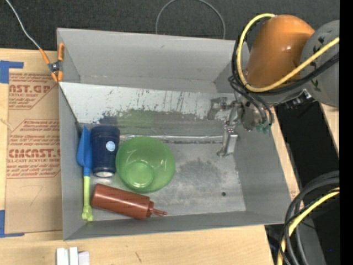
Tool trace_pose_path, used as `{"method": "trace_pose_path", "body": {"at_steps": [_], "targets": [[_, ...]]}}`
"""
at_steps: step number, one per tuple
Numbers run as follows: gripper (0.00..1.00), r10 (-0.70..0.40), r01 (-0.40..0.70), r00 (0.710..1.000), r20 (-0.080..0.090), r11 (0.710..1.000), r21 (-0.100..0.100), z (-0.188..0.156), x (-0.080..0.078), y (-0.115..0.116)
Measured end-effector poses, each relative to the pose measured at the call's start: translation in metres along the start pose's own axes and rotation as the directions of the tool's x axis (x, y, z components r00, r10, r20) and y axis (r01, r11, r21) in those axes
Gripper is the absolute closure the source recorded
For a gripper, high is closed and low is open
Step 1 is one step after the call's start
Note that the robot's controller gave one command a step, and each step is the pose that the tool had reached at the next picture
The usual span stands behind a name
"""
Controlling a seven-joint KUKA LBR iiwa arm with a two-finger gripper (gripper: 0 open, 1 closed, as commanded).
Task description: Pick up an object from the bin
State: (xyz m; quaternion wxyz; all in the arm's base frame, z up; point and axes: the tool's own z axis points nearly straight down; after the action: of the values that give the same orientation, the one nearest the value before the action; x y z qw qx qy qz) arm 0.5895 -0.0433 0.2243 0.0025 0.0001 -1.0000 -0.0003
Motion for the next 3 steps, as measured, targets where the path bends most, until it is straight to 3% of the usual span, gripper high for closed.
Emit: {"method": "trace_pose_path", "body": {"at_steps": [1, 2, 3], "targets": [[0.0, -0.001, 0.001, 1.0, 0.008, 1.0, 0.001, -0.005, -0.001, 0.0], [0.0, -0.046, 0.046, 0.999, 0.008, 0.999, 0.001, 0.091, 0.007, 0.007], [0.0, 0.117, -0.117, 0.993, 0.007, 0.993, -0.002, 0.077, 0.032, 0.099]]}}
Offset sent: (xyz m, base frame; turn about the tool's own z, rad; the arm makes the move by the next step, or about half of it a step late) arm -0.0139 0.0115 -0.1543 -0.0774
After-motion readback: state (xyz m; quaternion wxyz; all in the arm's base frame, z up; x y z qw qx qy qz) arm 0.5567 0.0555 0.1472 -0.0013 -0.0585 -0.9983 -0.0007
